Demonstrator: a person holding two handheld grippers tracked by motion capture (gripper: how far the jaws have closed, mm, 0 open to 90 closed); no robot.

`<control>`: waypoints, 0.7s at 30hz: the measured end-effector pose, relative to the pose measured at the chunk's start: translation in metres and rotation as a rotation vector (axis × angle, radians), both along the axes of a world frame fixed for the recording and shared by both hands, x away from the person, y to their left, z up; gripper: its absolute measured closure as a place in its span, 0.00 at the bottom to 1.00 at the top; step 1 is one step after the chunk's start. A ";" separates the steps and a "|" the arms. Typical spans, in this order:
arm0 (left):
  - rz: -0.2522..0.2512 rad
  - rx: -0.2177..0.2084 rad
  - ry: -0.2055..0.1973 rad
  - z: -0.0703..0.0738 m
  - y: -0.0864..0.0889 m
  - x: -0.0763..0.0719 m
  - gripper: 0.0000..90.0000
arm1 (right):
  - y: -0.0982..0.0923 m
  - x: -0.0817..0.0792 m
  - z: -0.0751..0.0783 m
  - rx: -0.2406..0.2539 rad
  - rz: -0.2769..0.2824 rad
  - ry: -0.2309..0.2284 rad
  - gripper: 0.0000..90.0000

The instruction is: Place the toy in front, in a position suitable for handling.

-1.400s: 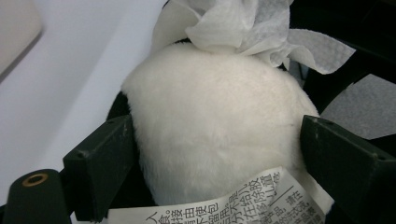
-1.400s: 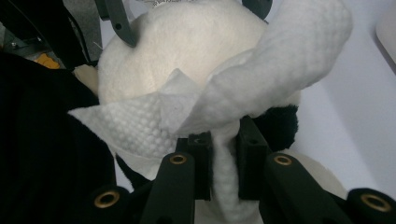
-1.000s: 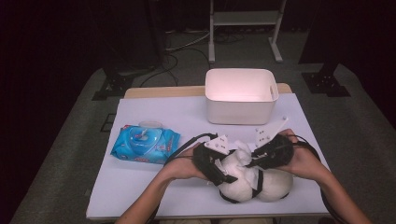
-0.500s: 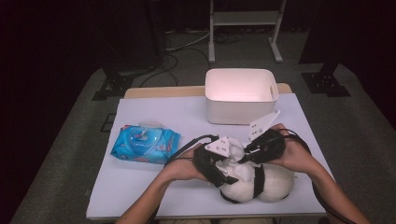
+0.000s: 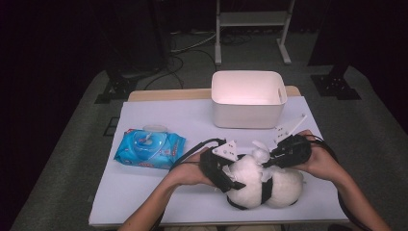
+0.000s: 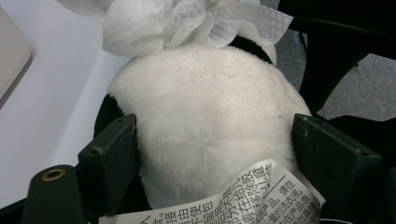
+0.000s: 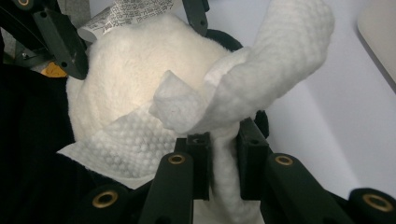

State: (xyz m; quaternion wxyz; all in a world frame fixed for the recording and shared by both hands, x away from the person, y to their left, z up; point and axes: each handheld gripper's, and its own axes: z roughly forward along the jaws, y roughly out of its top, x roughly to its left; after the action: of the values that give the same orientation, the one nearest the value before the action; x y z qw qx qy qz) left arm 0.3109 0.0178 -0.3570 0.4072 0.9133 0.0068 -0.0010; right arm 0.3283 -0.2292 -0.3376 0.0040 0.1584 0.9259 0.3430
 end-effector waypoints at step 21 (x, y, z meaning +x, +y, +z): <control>-0.018 0.003 -0.003 0.000 0.002 0.000 0.19 | 0.020 0.005 0.009 -0.014 0.030 -0.026 0.87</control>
State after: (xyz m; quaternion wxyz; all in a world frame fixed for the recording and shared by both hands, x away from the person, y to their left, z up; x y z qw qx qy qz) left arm 0.3104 0.0198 -0.3566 0.4056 0.9140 -0.0021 -0.0031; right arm 0.3338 -0.2088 -0.3284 0.0122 0.1400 0.9303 0.3388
